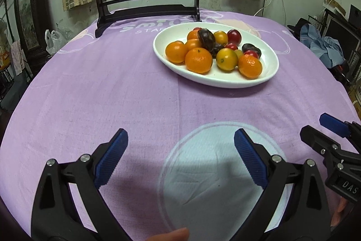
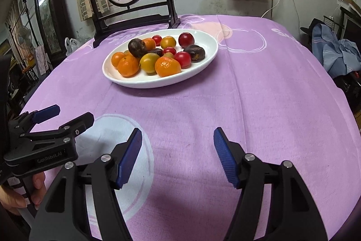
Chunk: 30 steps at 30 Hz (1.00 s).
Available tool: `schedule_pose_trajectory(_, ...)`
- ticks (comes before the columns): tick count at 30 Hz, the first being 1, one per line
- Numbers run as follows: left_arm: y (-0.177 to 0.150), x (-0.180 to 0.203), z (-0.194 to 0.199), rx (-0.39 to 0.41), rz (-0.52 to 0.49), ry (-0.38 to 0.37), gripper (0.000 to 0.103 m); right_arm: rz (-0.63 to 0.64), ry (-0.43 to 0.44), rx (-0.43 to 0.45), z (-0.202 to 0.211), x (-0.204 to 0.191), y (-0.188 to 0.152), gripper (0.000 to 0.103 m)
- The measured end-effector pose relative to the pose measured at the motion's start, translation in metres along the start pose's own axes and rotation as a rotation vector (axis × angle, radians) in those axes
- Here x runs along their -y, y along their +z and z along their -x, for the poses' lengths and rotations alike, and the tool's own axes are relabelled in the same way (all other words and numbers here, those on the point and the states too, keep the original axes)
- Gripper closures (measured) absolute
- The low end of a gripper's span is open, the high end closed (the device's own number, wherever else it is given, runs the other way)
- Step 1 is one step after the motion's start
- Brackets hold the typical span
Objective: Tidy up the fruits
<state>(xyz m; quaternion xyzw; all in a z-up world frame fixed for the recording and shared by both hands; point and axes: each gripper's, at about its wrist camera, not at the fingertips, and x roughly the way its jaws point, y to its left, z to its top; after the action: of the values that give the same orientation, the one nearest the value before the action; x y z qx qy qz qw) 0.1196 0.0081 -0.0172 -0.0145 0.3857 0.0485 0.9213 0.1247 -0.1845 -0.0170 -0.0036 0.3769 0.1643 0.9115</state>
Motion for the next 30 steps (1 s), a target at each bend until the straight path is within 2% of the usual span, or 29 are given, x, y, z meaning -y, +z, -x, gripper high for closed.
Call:
schedule_pose_trajectory(6,-0.004,0.002,-0.001,-0.016,-0.007,-0.024,0.006,0.021,-0.024,-0.002,-0.002,0.0,-0.002,0.037)
schedule_pose_trajectory(14,-0.008,0.007,0.005,0.008,-0.021,-0.048,0.006,0.03,-0.037,-0.01,-0.003,0.002,-0.003,0.037)
schedule_pose_trajectory(19,-0.01,0.012,0.002,-0.016,-0.049,-0.044,0.006,0.027,-0.04,-0.011,-0.003,0.004,-0.003,0.037)
schedule_pose_trajectory(23,-0.01,0.011,0.0,-0.033,-0.035,-0.059,0.006,0.026,-0.045,-0.02,-0.004,0.005,-0.004,0.037)
schedule_pose_trajectory(30,-0.011,0.014,-0.002,-0.043,-0.042,-0.039,0.004,0.029,-0.042,-0.033,-0.005,0.005,-0.004,0.037)
